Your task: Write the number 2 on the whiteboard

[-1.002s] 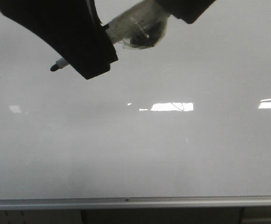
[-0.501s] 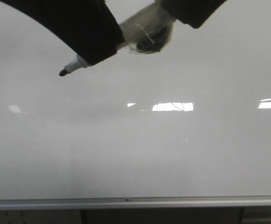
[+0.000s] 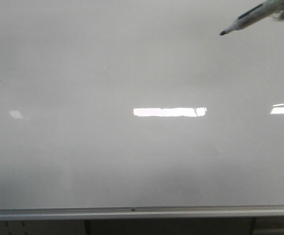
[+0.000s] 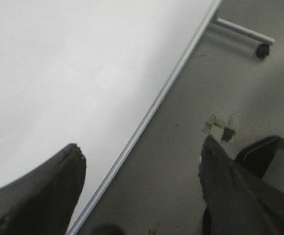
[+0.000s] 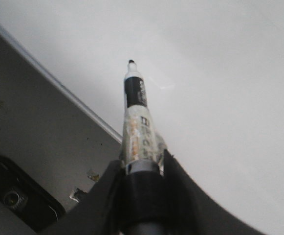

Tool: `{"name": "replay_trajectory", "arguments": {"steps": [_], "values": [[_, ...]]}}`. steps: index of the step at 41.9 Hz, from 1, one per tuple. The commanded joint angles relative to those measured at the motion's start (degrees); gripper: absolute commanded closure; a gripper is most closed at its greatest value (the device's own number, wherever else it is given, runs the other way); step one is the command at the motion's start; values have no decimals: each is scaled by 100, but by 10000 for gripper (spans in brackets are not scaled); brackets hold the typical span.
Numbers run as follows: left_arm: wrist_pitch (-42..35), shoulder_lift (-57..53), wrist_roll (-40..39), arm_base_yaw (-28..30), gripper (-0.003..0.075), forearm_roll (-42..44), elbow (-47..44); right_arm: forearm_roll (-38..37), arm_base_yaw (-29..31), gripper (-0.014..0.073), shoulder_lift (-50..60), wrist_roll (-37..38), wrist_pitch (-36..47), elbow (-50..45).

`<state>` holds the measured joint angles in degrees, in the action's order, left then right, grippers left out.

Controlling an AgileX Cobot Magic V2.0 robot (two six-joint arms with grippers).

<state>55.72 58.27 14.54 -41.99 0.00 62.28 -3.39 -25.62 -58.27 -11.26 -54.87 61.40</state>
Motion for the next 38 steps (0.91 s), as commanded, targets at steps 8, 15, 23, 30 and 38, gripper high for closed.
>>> {"name": "replay_trajectory", "arguments": {"steps": [8,15,23,30,38], "values": [[-684,-718,-799,1558,239,-60,-408,1013,1310,528,776,457,1309,-1112],[-684,-752,-799,2033,239,-81,-560,1030,1354,528,1013,413,2276,-1977],[-694,-627,-799,2061,239,-81,-560,1107,1354,528,1004,413,3154,-2143],[-708,-513,-799,2061,239,-90,-560,1107,1354,573,866,413,3664,-2125],[-726,-493,-799,2061,239,-90,-560,1107,1354,615,471,413,4126,-2073]]}}
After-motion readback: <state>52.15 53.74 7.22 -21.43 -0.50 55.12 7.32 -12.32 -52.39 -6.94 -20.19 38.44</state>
